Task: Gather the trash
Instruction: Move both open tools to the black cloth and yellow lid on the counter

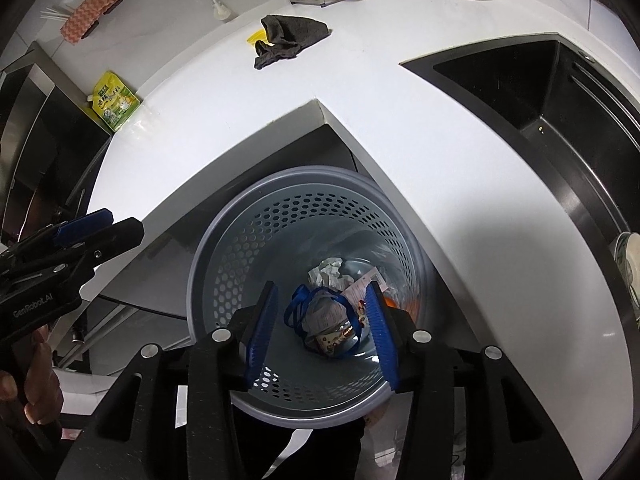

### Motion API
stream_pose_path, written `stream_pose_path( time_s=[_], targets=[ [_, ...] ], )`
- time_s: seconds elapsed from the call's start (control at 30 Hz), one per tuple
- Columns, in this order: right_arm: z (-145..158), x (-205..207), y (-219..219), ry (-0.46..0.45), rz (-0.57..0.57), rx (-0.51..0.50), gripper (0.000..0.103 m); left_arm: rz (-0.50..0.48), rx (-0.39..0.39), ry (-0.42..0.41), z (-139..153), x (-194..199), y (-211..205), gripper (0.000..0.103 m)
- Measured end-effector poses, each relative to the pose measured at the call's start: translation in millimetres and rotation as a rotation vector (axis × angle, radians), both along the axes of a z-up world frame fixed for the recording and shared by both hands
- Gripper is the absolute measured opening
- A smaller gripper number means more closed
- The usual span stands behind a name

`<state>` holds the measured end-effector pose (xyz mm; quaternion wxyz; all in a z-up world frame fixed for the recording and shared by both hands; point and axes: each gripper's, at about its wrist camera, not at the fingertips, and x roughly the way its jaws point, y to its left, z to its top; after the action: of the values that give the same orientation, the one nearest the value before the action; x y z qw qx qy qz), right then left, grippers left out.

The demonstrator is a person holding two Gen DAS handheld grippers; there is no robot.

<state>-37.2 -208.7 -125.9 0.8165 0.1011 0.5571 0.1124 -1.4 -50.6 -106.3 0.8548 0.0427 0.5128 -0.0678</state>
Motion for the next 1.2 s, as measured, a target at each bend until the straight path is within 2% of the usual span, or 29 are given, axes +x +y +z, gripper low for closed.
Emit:
stream_pose_path(
  time_s=[0.2, 0.57, 0.73, 0.97, 1.2],
  targets=[
    [8, 1, -5, -0.016, 0.002, 0.004, 0.052, 0.015, 0.008, -0.033, 12, 1, -1, 0.068],
    [21, 1, -12, -0.037, 0.013, 0.014, 0.06, 0.055, 0.008, -0.084, 33, 3, 0, 0.08],
    [27, 0, -11, -0.057, 0.033, 0.006, 0.067, 0.074, 0.006, -0.105, 42, 4, 1, 0.085],
    [41, 3, -9, -0.103, 0.054, -0.022, 0.069, 0.128, 0.012, -0.146, 56, 4, 10, 0.094],
    [60, 15, 2, -0.185, 0.07, -0.086, 0.072, 0.179, 0.022, -0.182, 72, 11, 31, 0.097]
  ],
)
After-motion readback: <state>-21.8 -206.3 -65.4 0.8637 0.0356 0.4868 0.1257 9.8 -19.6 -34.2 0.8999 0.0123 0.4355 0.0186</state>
